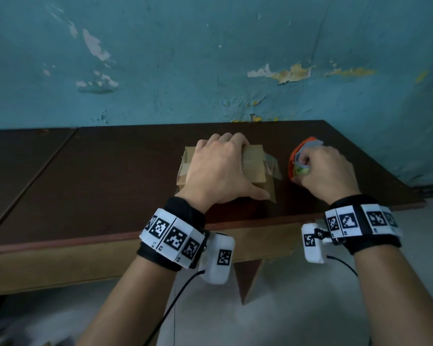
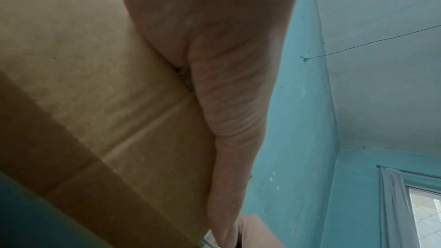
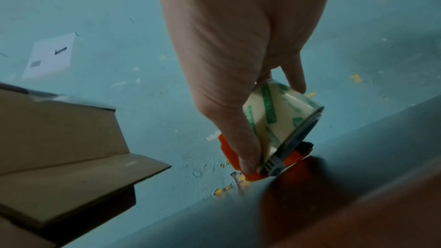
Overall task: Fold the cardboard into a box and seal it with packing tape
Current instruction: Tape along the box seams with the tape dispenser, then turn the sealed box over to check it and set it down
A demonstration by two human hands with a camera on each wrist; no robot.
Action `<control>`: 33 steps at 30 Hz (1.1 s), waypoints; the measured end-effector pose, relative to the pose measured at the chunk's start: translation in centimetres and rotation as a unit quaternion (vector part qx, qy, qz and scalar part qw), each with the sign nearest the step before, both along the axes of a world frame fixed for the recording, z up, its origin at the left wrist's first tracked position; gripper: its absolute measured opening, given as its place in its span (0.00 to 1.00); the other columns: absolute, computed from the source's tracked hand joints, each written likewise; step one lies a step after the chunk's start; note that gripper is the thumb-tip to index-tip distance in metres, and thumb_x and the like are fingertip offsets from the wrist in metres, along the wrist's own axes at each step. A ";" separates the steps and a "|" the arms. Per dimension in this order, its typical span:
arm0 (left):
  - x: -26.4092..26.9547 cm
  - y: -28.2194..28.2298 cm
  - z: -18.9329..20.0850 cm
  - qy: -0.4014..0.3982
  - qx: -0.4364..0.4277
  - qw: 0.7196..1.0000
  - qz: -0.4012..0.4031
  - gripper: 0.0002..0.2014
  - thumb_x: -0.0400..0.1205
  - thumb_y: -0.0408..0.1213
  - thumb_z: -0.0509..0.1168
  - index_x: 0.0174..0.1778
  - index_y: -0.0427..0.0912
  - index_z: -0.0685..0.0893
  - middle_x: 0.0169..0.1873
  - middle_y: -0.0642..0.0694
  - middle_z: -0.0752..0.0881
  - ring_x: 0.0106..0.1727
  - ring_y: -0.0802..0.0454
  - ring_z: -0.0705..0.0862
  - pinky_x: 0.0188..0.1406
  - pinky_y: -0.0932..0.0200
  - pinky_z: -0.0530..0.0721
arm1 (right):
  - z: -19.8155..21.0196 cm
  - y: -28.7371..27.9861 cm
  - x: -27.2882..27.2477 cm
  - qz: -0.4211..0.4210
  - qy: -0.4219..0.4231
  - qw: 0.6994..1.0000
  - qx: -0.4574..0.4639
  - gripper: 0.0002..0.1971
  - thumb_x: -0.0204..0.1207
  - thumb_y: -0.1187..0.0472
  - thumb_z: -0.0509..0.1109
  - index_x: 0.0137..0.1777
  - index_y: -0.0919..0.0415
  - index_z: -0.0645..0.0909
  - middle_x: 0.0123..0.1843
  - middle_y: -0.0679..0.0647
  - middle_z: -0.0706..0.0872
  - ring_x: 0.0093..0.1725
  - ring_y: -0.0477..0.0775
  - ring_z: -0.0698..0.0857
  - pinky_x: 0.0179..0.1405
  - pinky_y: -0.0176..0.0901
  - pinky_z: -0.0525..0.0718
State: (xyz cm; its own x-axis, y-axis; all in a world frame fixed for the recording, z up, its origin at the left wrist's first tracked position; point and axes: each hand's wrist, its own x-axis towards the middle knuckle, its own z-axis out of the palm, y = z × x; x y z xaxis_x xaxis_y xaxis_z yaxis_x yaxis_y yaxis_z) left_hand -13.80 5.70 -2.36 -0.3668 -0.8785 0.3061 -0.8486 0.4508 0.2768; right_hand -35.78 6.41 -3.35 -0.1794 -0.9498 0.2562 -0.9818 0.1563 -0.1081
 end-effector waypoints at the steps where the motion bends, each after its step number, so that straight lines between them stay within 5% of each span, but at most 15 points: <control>1: 0.0 0.0 0.0 0.001 -0.002 1.000 0.001 0.50 0.56 0.77 0.78 0.71 0.52 0.79 0.63 0.53 0.85 0.65 0.48 0.81 0.71 0.47 0.74 | 0.0 0.0 0.0 0.005 -0.003 1.000 -0.005 0.15 0.68 0.58 0.85 0.52 0.54 0.85 0.54 0.58 0.86 0.59 0.62 0.84 0.48 0.46 0.74; 6: 0.1 -0.1 0.0 0.005 -0.003 1.000 0.005 0.50 0.56 0.77 0.78 0.71 0.52 0.79 0.63 0.53 0.85 0.65 0.48 0.81 0.71 0.47 0.74 | 0.1 -0.7 0.1 0.072 -0.032 0.993 -0.083 0.17 0.72 0.61 0.79 0.59 0.53 0.80 0.61 0.54 0.79 0.65 0.58 0.76 0.54 0.48 0.74; 10: 0.3 -0.1 0.1 0.015 -0.007 1.000 0.009 0.50 0.57 0.77 0.78 0.71 0.52 0.79 0.63 0.52 0.85 0.66 0.47 0.81 0.69 0.46 0.75 | 0.1 -1.0 1.8 0.126 -0.219 0.942 -0.223 0.10 0.82 0.65 0.67 0.60 0.54 0.79 0.55 0.48 0.84 0.54 0.47 0.84 0.52 0.42 0.84; 12: 0.4 -0.1 0.1 0.020 -0.004 1.000 0.010 0.50 0.57 0.77 0.78 0.71 0.52 0.79 0.63 0.52 0.85 0.66 0.48 0.81 0.70 0.46 0.75 | 0.1 -0.9 3.2 0.122 -0.387 0.898 -0.172 0.07 0.88 0.60 0.61 0.60 0.58 0.80 0.47 0.51 0.89 0.46 0.45 0.88 0.45 0.40 0.88; 15: 0.6 -0.2 0.2 0.027 -0.002 1.000 0.010 0.49 0.57 0.76 0.78 0.71 0.52 0.79 0.63 0.52 0.85 0.66 0.47 0.81 0.70 0.45 0.75 | 0.1 -0.8 4.6 0.103 -0.564 0.818 -0.050 0.19 0.90 0.49 0.58 0.56 0.62 0.84 0.42 0.56 0.90 0.41 0.52 0.89 0.41 0.47 0.89; 22: 0.9 -0.2 0.3 0.035 0.002 0.999 0.012 0.50 0.57 0.77 0.77 0.71 0.52 0.79 0.62 0.52 0.85 0.65 0.47 0.81 0.70 0.44 0.76 | -0.2 -1.1 4.7 0.084 -0.682 0.727 0.009 0.12 0.81 0.47 0.71 0.42 0.54 0.85 0.38 0.50 0.87 0.38 0.48 0.85 0.41 0.41 0.84; 26: 0.9 -0.3 0.3 0.037 0.004 0.999 0.012 0.49 0.58 0.76 0.78 0.72 0.52 0.78 0.63 0.52 0.85 0.66 0.47 0.81 0.70 0.45 0.75 | -0.1 -1.2 4.6 0.099 -0.728 0.678 0.035 0.09 0.80 0.51 0.72 0.49 0.57 0.84 0.39 0.51 0.87 0.38 0.49 0.86 0.36 0.38 0.85; 28: 1.1 -0.4 0.4 0.045 0.005 0.999 0.014 0.49 0.58 0.76 0.78 0.72 0.52 0.78 0.63 0.53 0.85 0.66 0.48 0.81 0.70 0.46 0.75 | -0.3 -1.2 4.7 0.099 -0.736 0.670 0.009 0.07 0.81 0.55 0.72 0.47 0.58 0.84 0.38 0.52 0.86 0.36 0.48 0.86 0.33 0.36 0.86; 33: 1.7 -0.7 0.6 0.074 0.014 0.997 0.021 0.47 0.57 0.74 0.80 0.69 0.53 0.80 0.60 0.55 0.85 0.62 0.52 0.81 0.62 0.52 0.72 | -1.1 -1.2 5.5 0.108 -0.672 0.729 -0.067 0.08 0.81 0.58 0.74 0.48 0.65 0.85 0.37 0.52 0.87 0.31 0.42 0.84 0.31 0.33 0.85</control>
